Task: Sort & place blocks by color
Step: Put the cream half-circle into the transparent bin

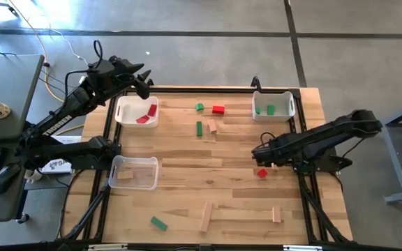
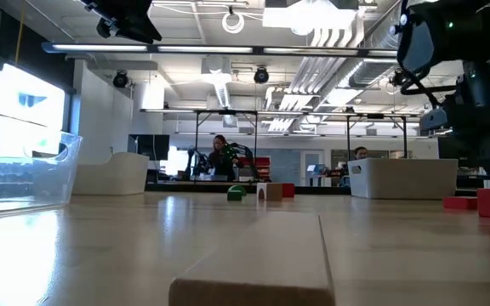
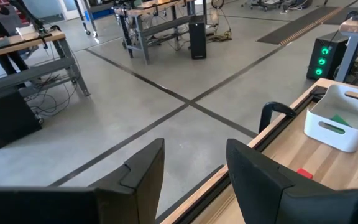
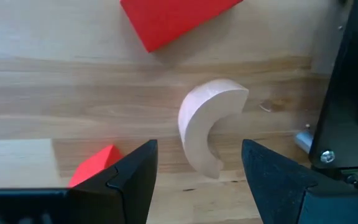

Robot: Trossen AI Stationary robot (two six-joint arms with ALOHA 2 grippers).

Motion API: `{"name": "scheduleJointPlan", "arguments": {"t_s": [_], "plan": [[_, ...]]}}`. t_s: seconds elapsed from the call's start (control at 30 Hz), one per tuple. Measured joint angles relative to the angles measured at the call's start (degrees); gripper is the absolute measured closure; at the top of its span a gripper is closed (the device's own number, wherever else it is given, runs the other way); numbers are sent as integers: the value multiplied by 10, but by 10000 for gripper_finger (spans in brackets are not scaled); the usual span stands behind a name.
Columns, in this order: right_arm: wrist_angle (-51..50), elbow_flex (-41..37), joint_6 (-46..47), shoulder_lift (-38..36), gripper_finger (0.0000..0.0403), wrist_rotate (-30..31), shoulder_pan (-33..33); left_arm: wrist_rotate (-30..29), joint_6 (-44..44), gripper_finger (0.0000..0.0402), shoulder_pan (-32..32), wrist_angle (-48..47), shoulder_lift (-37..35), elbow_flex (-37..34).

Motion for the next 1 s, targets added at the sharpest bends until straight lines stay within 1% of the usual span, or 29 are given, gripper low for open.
{"name": "scheduleJointPlan", "arguments": {"t_s": [0.2,0.3,0.47,0.67,0.8,1.0], "plan": [[6,0,-4,59,184,-9,0,0,0,241,0,0,0,0],[20,0,-8,82,200,-8,0,0,0,241,0,0,0,0],[45,0,-15,112,261,-11,0,0,0,241,0,1,0,0],[65,6,-37,114,361,-14,0,1,-20,241,0,1,0,0],[60,23,-56,101,362,1,0,10,-28,241,0,1,0,0],[18,70,-59,92,362,27,0,50,-33,241,0,0,0,0]]}}
